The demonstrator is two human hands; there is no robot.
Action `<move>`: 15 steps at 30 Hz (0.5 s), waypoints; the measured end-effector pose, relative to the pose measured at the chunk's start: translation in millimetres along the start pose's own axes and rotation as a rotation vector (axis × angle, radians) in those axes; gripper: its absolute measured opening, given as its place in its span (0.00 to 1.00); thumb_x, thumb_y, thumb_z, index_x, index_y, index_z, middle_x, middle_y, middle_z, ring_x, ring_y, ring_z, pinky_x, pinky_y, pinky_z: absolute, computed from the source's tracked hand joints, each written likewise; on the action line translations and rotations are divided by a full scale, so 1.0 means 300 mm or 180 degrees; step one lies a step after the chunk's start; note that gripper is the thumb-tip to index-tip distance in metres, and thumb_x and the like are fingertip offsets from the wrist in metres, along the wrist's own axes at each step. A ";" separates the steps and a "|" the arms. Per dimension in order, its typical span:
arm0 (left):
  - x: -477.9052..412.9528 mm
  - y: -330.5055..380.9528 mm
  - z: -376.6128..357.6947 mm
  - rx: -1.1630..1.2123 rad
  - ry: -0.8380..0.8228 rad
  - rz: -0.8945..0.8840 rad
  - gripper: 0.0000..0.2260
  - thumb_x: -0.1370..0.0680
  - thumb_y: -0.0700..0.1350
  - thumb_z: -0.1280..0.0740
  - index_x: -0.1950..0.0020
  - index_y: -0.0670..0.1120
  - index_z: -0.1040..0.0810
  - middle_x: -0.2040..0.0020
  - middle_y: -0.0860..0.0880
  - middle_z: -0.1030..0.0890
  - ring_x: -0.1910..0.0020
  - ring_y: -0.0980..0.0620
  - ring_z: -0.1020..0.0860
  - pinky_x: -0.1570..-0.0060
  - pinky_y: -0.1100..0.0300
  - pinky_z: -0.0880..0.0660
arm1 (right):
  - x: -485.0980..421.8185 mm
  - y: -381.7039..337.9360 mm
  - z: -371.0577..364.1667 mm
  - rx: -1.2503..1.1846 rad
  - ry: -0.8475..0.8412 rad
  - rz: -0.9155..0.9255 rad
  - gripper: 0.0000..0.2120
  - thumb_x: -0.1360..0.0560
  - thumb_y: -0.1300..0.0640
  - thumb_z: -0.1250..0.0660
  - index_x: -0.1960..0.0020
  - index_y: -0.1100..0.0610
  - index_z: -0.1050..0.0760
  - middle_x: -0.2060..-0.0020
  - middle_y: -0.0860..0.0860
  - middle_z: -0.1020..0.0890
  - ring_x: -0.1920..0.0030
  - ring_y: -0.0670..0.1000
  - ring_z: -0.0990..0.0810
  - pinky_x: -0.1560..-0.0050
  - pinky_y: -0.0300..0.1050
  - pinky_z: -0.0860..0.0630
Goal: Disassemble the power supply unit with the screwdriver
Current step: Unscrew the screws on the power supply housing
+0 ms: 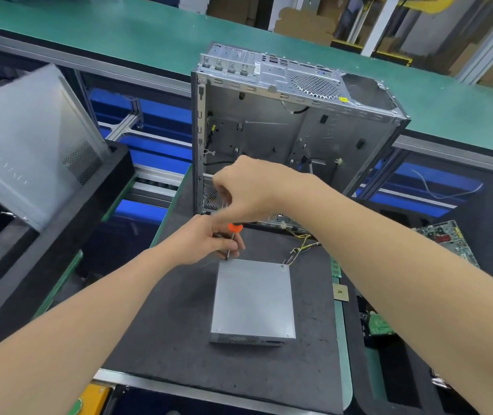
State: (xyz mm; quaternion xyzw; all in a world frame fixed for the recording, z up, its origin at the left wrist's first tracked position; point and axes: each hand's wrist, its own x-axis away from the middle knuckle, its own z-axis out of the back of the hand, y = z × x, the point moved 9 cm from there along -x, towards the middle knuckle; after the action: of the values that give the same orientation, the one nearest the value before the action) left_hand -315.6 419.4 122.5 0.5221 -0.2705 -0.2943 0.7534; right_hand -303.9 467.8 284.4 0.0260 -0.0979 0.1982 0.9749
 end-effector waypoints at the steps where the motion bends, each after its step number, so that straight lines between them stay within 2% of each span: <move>1: -0.002 -0.001 0.000 -0.0001 0.0000 0.0016 0.10 0.18 0.39 0.28 0.51 0.53 0.12 0.53 0.47 0.12 0.50 0.47 0.13 0.45 0.48 0.15 | -0.004 0.025 0.009 -0.0030 0.0200 -0.0298 0.25 0.24 0.32 0.35 0.61 0.54 0.28 0.64 0.49 0.23 0.65 0.52 0.21 0.70 0.46 0.27; 3: -0.003 -0.004 -0.002 -0.0028 -0.0031 0.0060 0.09 0.18 0.41 0.28 0.51 0.54 0.11 0.53 0.47 0.11 0.50 0.47 0.13 0.44 0.50 0.15 | -0.002 0.058 -0.003 -0.0039 0.0351 -0.0773 0.30 0.21 0.30 0.41 0.63 0.57 0.31 0.67 0.50 0.26 0.72 0.50 0.25 0.73 0.43 0.33; 7: -0.007 0.010 0.000 -0.0123 -0.0118 0.0034 0.08 0.19 0.41 0.28 0.49 0.54 0.11 0.55 0.48 0.12 0.52 0.48 0.13 0.47 0.55 0.15 | -0.008 0.046 -0.030 -0.0052 0.0293 -0.0598 0.21 0.19 0.46 0.33 0.64 0.54 0.37 0.67 0.50 0.31 0.71 0.50 0.30 0.73 0.41 0.39; 10: -0.006 0.031 0.010 -0.0151 -0.0102 -0.0017 0.08 0.19 0.41 0.27 0.46 0.53 0.12 0.53 0.52 0.11 0.50 0.52 0.13 0.47 0.63 0.18 | -0.008 0.016 -0.017 -0.0047 0.0135 -0.0071 0.13 0.24 0.52 0.29 0.63 0.52 0.30 0.66 0.49 0.24 0.66 0.52 0.23 0.70 0.43 0.31; 13: 0.001 0.052 0.017 -0.0197 -0.0119 -0.0075 0.09 0.18 0.41 0.28 0.44 0.54 0.13 0.50 0.56 0.11 0.45 0.57 0.14 0.43 0.71 0.23 | 0.012 -0.019 0.001 -0.0165 -0.0037 0.0486 0.03 0.29 0.54 0.26 0.58 0.50 0.20 0.62 0.44 0.19 0.61 0.46 0.21 0.63 0.44 0.23; 15: 0.009 0.056 0.021 -0.0147 -0.0146 -0.0071 0.08 0.18 0.42 0.28 0.42 0.53 0.14 0.50 0.55 0.11 0.44 0.58 0.15 0.43 0.73 0.24 | 0.025 -0.034 0.000 -0.0217 -0.0142 0.0667 0.06 0.31 0.59 0.25 0.58 0.49 0.17 0.62 0.43 0.18 0.59 0.46 0.21 0.60 0.46 0.21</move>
State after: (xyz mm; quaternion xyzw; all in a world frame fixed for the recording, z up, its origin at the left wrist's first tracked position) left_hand -315.6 418.3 140.7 0.5006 -0.2751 -0.3208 0.7555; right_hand -293.2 461.3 285.9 -0.0132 -0.1284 0.2949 0.9468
